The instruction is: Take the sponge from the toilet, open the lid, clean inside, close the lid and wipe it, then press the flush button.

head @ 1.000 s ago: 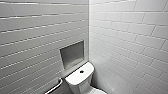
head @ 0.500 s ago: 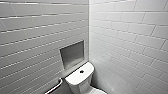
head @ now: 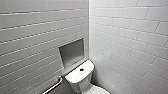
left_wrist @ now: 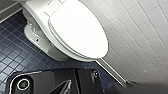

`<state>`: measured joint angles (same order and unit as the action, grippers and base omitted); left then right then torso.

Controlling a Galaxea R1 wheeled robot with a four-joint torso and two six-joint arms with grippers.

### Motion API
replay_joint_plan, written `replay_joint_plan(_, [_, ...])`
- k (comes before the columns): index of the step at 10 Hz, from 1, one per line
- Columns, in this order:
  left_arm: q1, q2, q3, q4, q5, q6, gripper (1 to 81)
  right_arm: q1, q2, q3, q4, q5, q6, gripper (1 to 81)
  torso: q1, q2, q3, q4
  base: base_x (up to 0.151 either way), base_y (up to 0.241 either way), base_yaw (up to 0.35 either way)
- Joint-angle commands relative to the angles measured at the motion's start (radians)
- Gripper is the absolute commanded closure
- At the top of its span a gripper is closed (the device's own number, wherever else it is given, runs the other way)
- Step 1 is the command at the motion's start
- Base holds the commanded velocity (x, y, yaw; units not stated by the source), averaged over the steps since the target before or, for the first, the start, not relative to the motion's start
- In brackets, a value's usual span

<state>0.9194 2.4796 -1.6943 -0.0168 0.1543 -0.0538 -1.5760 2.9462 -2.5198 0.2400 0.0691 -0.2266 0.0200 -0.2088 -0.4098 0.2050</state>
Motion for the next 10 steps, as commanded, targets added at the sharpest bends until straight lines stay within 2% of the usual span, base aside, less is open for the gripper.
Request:
replay_joint_plan(1, [-0.318,-0.069,0.169,-0.146,0.185,-0.012,1.0,0.018,0.001,0.017,-0.001,-0.074,0.0,81.1,0.0,0.0,-0.028,0.0,0.0,0.0,0.0])
replay_joint_plan(2, [-0.369,-0.068,0.177,-0.178,0.197,-0.014,1.0,0.018,0.001,0.017,-0.001,-0.074,0.0,81.1,0.0,0.0,-0.009,0.0,0.0,0.0,0.0])
replay_joint_plan(7, [-0.619,-0.025,0.157,-0.333,0.234,-0.014,1.0,0.018,0.003,0.017,-0.002,-0.074,0.0,81.1,0.002,0.001,-0.015,0.0,0.0,0.0,0.0])
replay_joint_plan(10, [-0.726,0.07,0.008,-0.376,0.263,-0.014,1.0,0.017,0.004,0.021,-0.005,-0.074,0.0,81.1,0.002,0.001,-0.016,0.0,0.0,0.0,0.0])
